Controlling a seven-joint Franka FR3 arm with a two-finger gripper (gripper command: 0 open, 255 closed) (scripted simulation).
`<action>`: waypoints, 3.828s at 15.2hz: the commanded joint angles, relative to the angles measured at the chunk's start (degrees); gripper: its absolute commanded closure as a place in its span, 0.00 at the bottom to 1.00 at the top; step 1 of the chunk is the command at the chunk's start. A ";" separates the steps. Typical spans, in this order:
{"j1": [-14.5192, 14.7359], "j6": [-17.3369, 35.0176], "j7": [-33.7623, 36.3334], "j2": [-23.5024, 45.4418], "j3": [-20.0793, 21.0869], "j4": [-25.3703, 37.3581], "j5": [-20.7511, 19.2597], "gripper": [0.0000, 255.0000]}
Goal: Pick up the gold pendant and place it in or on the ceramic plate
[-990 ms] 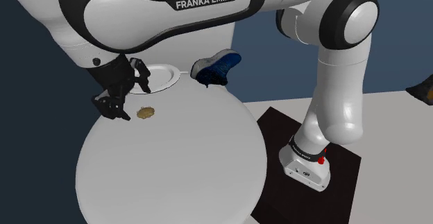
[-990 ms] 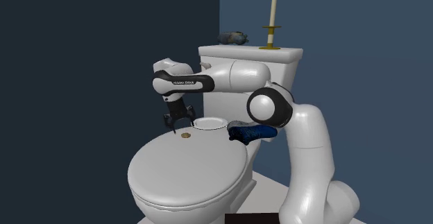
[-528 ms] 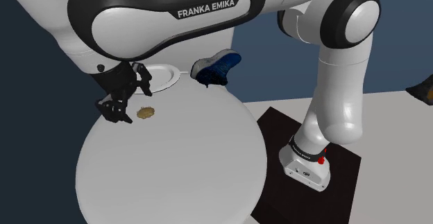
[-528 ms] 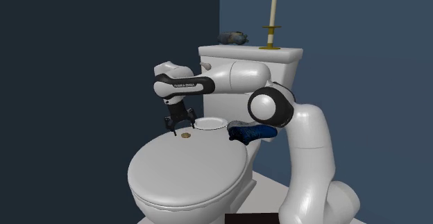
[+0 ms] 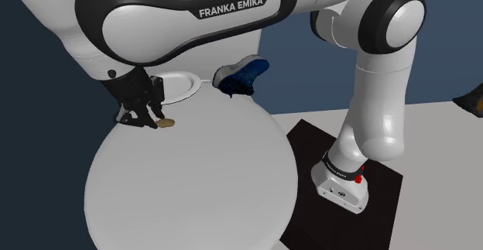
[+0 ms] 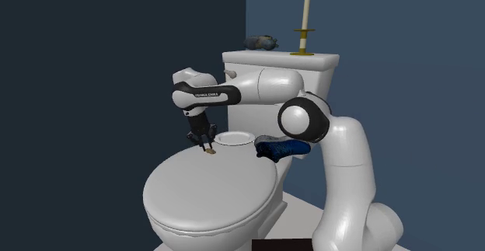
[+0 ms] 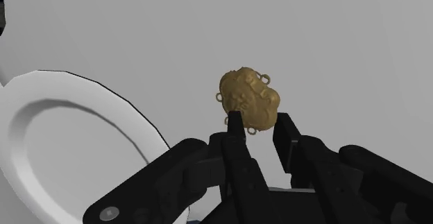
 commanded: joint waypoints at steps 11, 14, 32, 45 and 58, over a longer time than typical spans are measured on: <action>1.32 -5.76 -0.77 1.10 0.06 6.52 -0.39 1.00; 1.20 -5.47 -0.75 0.85 0.10 6.04 -0.28 0.00; -4.28 19.75 26.48 -15.80 -1.74 -22.58 8.78 0.00; -4.25 17.54 26.13 -16.04 -1.68 -20.54 9.02 1.00; -3.71 7.42 25.18 -15.48 -1.37 -9.91 8.99 1.00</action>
